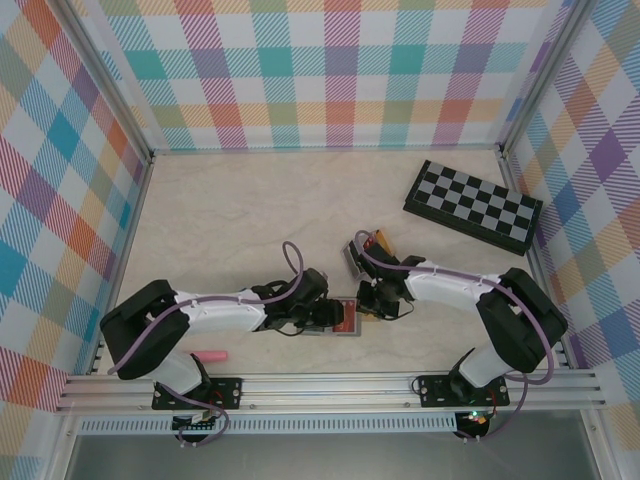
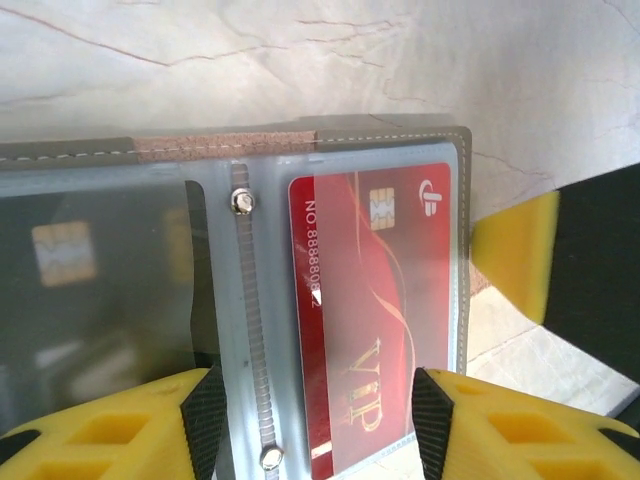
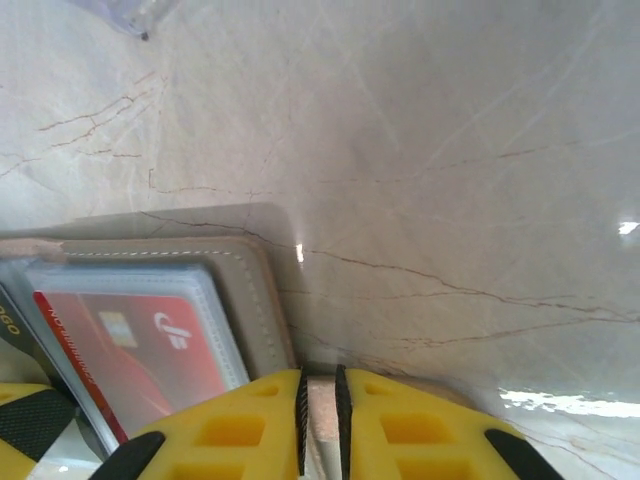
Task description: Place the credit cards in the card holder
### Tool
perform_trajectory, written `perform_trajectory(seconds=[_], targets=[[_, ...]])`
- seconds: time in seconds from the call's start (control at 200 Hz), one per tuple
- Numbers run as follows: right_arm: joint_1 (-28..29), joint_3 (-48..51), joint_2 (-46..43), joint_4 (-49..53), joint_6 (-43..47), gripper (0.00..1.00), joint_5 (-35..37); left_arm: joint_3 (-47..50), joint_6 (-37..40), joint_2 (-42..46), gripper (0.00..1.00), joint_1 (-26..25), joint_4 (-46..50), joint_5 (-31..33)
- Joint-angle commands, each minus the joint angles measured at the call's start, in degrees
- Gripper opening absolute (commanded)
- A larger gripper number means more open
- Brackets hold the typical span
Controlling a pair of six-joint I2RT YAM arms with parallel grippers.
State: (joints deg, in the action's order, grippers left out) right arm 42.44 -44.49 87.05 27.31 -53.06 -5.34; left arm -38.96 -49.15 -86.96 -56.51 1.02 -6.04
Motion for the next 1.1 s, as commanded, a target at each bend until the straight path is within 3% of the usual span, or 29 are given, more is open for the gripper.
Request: perform_trajectory(seconds=[0.0,0.19,0.265,0.42,0.685,0.88,1.095], targets=[[0.1,-2.5,-1.5,2.4,2.0,0.2,0.6,2.0,-1.3,1.4,0.55,-0.4,5.2,3.6],[-0.7,-8.4,-6.8,8.2,7.6,0.27,5.0,-0.5,0.3,5.2,0.58,0.3,3.0,0.0],[-2.9,-11.8,-8.4,12.5,11.5,0.3,8.6,-0.8,0.0,7.6,0.64,2.1,-1.0,-4.3],[-8.6,-16.0,-8.7,14.7,19.2,0.33,9.8,-4.9,0.6,7.8,0.68,7.6,1.9,-6.7],[-8.5,-26.9,3.0,16.8,31.0,0.36,11.4,-8.7,-4.2,1.5,0.71,16.6,1.7,-8.9],[-5.6,-34.8,12.4,19.3,35.4,0.37,19.7,-9.4,-6.4,-0.4,0.76,18.2,1.1,-8.3],[-3.6,-39.6,19.6,21.0,37.2,0.37,23.9,-8.7,-7.1,0.4,0.77,18.3,2.0,-6.7]])
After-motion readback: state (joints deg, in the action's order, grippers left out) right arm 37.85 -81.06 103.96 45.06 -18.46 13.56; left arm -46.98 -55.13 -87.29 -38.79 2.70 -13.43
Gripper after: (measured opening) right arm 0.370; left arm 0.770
